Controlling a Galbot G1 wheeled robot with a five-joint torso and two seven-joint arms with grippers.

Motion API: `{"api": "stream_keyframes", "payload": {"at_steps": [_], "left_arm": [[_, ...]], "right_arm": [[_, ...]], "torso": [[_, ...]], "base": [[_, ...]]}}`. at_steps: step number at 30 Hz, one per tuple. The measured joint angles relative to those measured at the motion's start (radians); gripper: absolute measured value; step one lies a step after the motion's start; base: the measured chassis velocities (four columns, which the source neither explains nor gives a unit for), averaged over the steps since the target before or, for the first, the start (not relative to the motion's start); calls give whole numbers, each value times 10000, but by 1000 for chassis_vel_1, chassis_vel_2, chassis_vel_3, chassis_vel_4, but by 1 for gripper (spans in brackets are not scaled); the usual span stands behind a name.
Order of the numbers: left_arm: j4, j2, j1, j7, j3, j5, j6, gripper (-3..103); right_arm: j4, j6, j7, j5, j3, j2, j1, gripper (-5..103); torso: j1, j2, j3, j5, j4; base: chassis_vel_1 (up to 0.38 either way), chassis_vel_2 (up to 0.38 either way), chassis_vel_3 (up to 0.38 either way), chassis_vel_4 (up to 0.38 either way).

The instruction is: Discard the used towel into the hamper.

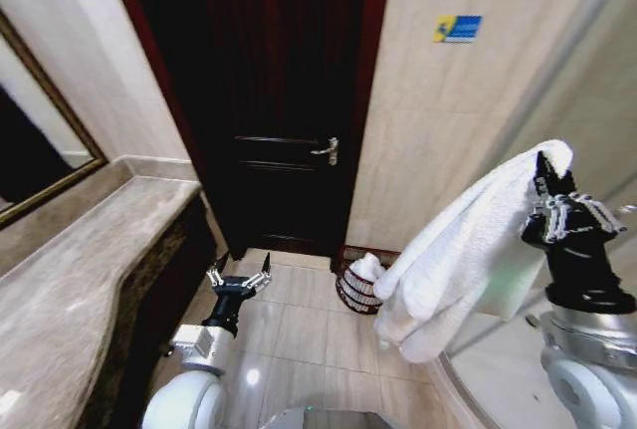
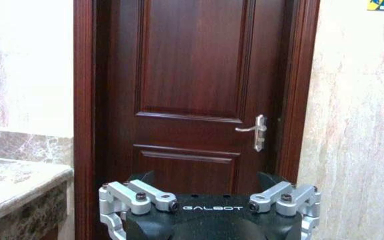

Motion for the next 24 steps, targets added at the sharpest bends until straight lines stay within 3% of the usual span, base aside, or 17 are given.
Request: {"api": "stream_keyframes", "payload": {"at_steps": [24], "left_arm": [[0,0,0,0,0,0,0,100]], "right_arm": [[0,-43,13,-116,-4,86,-117,2]], "torso": [[-1,0,0,2,-1]], "base": [[0,0,0,0]]}}
